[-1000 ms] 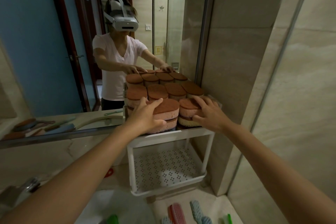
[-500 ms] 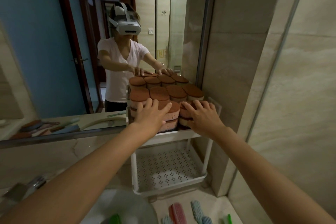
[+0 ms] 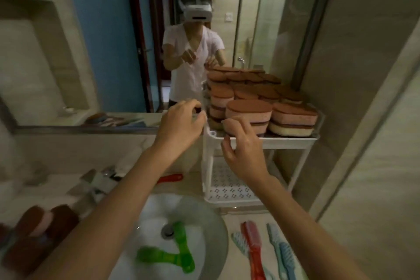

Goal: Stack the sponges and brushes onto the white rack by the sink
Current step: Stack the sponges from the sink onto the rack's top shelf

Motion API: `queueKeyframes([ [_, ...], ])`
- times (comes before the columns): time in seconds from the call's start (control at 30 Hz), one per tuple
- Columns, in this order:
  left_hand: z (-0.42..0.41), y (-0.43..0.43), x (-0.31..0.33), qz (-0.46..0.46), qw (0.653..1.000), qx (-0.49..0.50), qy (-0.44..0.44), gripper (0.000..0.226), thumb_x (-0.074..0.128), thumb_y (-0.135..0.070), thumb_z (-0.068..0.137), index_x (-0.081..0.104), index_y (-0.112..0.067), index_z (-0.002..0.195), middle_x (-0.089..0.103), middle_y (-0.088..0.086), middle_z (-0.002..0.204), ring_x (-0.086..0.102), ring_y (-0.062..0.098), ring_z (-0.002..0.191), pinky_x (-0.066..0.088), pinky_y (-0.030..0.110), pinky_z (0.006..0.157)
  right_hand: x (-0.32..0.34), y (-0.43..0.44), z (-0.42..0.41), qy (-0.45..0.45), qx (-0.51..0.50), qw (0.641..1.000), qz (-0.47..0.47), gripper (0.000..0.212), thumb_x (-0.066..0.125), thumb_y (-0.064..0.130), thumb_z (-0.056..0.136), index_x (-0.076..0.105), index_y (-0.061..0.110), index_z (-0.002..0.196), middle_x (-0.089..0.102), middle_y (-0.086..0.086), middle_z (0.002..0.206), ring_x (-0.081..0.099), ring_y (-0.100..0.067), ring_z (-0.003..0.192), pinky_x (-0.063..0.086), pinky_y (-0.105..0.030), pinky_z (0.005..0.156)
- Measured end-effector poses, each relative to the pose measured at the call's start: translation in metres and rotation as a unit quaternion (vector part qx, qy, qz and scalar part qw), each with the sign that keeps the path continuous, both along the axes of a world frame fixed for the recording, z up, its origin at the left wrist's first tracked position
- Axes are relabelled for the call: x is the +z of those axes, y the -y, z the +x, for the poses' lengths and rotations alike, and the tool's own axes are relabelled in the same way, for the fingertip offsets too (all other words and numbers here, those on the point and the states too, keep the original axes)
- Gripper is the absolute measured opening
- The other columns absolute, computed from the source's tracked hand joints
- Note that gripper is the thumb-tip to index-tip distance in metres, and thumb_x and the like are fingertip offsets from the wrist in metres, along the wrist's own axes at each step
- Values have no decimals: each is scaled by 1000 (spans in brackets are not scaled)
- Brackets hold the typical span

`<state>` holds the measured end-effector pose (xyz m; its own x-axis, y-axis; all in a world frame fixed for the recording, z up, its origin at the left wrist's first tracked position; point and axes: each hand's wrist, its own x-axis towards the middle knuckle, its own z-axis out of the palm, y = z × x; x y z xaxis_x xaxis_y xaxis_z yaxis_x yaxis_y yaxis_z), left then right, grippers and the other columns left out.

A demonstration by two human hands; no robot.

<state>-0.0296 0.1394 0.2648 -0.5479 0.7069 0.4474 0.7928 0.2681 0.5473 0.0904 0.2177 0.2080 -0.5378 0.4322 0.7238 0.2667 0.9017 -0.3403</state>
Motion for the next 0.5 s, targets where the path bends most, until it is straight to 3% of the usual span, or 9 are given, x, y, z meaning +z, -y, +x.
queueKeyframes([
  [0.13,-39,84,-56,-14,981,102,165,26,55,-20,90,63,-13,113,68,4,105,62,18,101,42,21,79,-48,71,-63,25,115,988,-96,38,40,19,76,62,0,101,63,-16,97,64,-27,73,39,-24,68],
  [0.2,-58,130,-91,-36,961,157,224,29,58,-18,89,61,-10,116,67,5,107,60,17,99,34,16,72,-77,110,-94,56,164,974,-146,43,37,21,76,62,2,105,63,-16,100,62,-27,81,40,-24,71],
  [0.27,-77,176,-129,-68,936,209,275,31,57,-17,89,60,-8,119,66,9,117,60,22,105,34,16,76,-109,151,-122,112,213,953,-186,47,34,18,79,58,2,116,61,-18,112,60,-30,92,45,-32,79],
  [0.37,-105,242,-177,-89,893,287,337,29,56,-14,89,62,-4,116,64,12,119,60,26,110,41,23,85,-147,205,-159,218,276,916,-194,50,31,13,81,52,2,125,56,-20,122,60,-41,96,51,-46,79],
  [0.5,-142,312,-223,-129,859,357,342,22,52,-13,90,65,-5,105,67,12,113,60,26,109,41,28,86,-186,252,-204,320,316,870,-202,49,37,9,80,51,4,126,52,-20,126,57,-40,104,48,-44,85],
])
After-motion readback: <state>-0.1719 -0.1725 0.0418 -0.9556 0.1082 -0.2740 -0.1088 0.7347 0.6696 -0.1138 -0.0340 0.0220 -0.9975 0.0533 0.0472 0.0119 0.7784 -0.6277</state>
